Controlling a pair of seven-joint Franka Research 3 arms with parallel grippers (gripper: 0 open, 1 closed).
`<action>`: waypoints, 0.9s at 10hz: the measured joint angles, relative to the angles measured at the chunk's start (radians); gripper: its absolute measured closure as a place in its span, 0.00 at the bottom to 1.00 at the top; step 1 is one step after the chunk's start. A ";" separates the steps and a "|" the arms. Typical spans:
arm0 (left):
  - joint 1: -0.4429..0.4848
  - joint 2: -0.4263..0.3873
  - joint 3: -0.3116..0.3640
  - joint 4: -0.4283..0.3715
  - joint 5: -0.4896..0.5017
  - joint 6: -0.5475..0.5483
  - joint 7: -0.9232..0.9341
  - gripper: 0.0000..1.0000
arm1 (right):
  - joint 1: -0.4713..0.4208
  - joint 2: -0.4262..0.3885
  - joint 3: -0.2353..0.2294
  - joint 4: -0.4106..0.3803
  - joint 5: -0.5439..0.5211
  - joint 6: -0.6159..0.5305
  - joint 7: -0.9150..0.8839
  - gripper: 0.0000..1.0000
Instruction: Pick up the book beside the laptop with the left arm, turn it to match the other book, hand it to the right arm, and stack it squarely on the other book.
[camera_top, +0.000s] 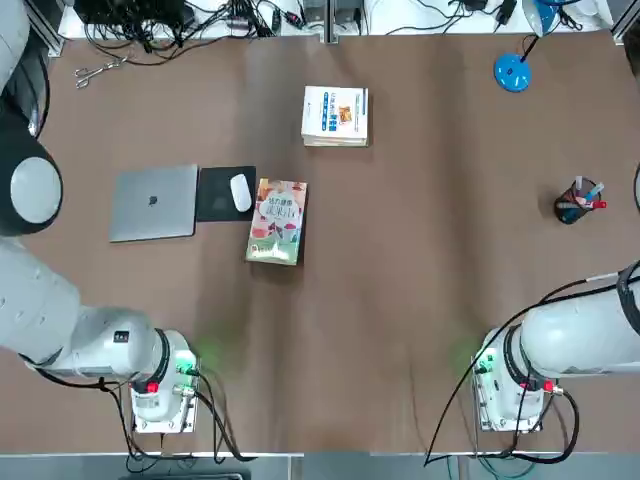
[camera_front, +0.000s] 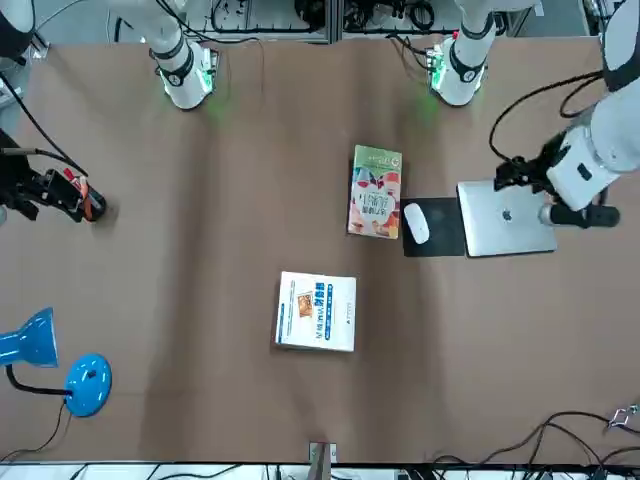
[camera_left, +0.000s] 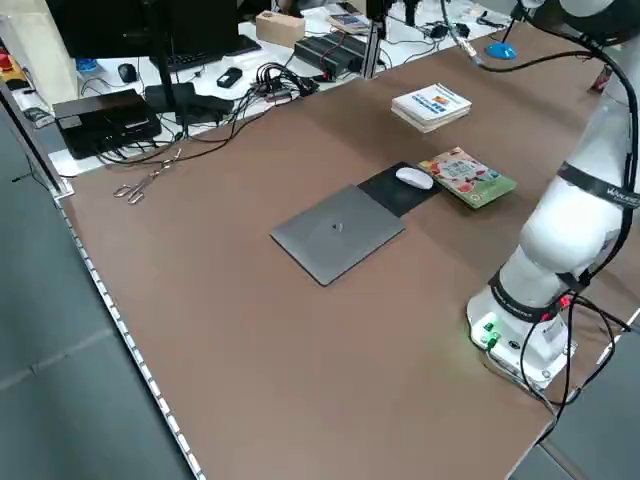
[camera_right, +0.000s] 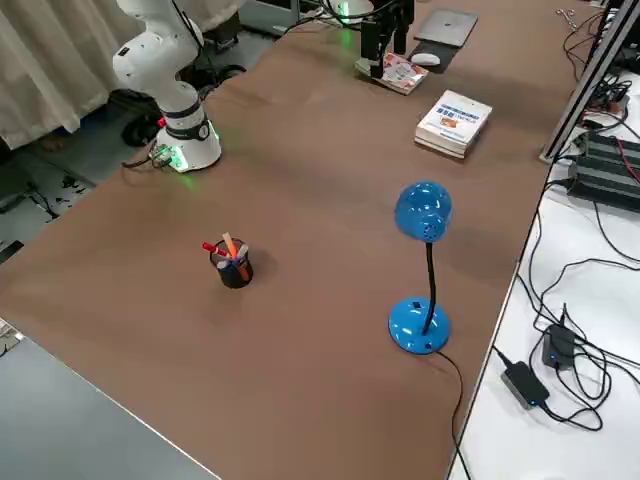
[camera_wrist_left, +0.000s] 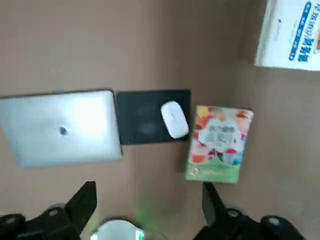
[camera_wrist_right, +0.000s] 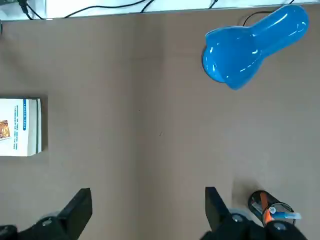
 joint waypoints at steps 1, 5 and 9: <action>0.008 -0.050 0.000 -0.094 -0.050 0.060 0.000 0.07 | 0.000 0.000 0.000 0.000 0.000 0.000 0.000 0.00; 0.010 -0.285 -0.002 -0.629 -0.236 0.266 0.092 0.00 | 0.000 0.001 0.000 0.000 0.000 0.000 0.000 0.00; 0.025 -0.301 0.000 -0.926 -0.421 0.467 0.333 0.04 | 0.001 0.002 0.000 0.000 0.000 0.000 0.000 0.00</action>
